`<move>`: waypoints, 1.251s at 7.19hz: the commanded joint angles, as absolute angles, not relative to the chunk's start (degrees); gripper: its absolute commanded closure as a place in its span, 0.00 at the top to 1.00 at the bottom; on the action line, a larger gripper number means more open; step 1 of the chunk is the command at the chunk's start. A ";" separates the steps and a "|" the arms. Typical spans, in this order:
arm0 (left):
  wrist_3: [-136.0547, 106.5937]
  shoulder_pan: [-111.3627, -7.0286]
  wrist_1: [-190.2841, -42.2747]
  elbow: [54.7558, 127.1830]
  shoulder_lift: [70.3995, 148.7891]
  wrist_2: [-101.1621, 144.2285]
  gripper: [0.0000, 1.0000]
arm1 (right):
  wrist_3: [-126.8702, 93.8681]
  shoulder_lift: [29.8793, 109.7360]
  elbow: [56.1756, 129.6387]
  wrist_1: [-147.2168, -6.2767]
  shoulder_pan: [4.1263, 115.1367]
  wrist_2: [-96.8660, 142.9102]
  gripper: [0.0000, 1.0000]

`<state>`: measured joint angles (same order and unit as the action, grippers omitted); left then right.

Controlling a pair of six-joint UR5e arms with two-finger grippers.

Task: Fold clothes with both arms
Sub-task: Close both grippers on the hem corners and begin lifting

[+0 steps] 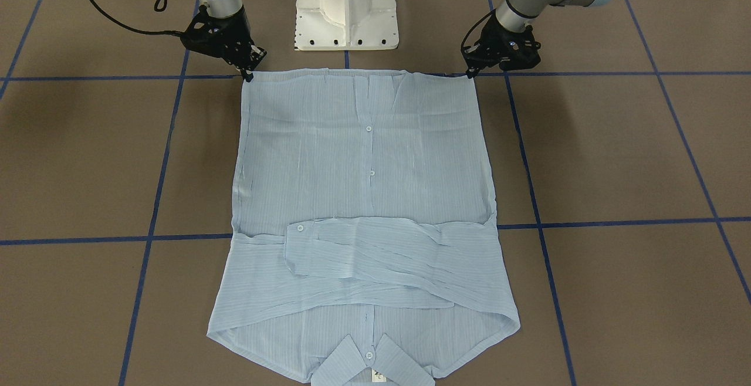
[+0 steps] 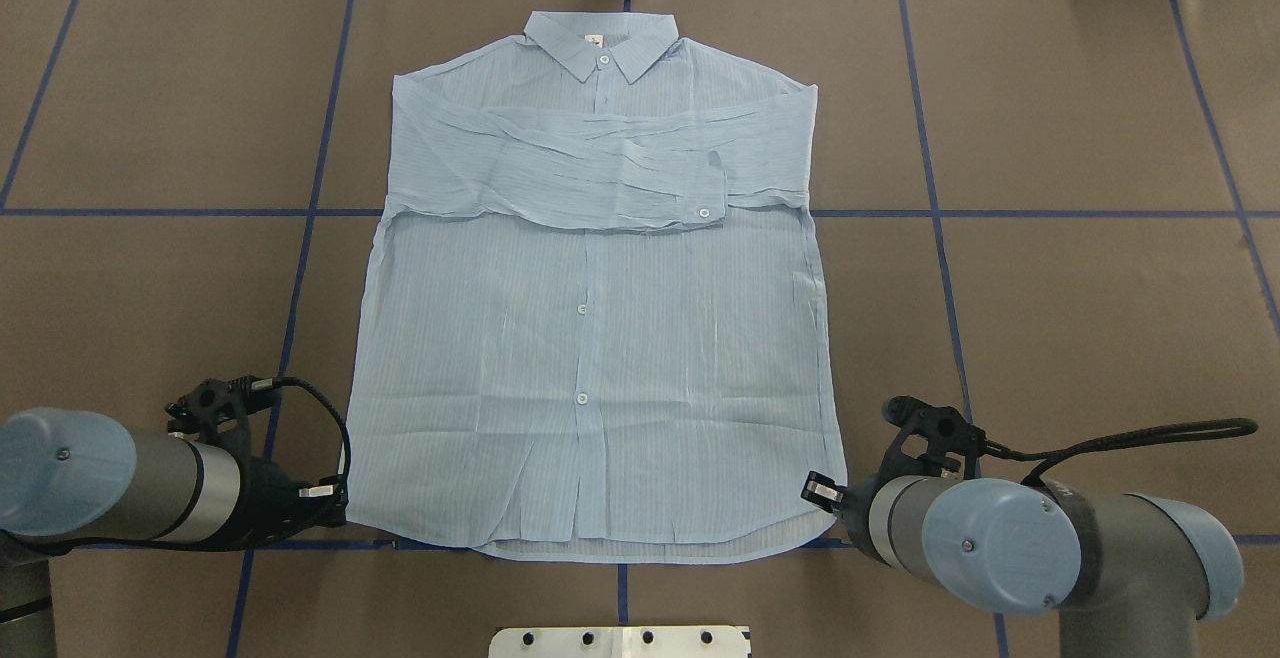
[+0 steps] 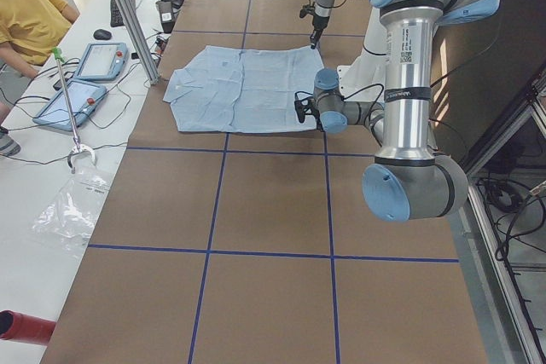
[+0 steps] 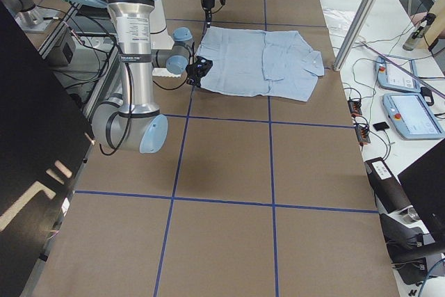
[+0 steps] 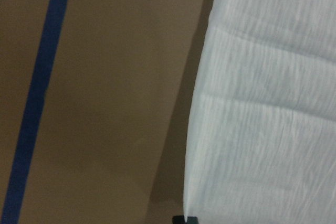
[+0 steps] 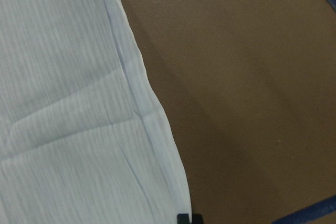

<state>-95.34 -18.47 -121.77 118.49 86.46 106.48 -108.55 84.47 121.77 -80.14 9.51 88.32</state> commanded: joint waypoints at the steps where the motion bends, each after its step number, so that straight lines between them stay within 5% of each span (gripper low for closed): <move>1: -101.57 -18.37 -118.22 123.38 85.87 106.70 0.00 | -108.89 87.43 125.74 -80.24 7.75 88.51 0.00; 6: -108.20 -14.06 -117.78 128.13 86.13 106.52 0.00 | -110.65 94.65 134.81 -80.25 4.92 88.25 0.00; 9: -107.23 -19.74 -110.83 127.62 92.45 107.14 0.00 | -111.18 90.28 134.04 -80.51 10.69 86.23 0.00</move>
<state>-107.72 -16.45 -112.16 127.89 90.35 107.08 -110.95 92.28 134.48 -80.34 7.69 87.03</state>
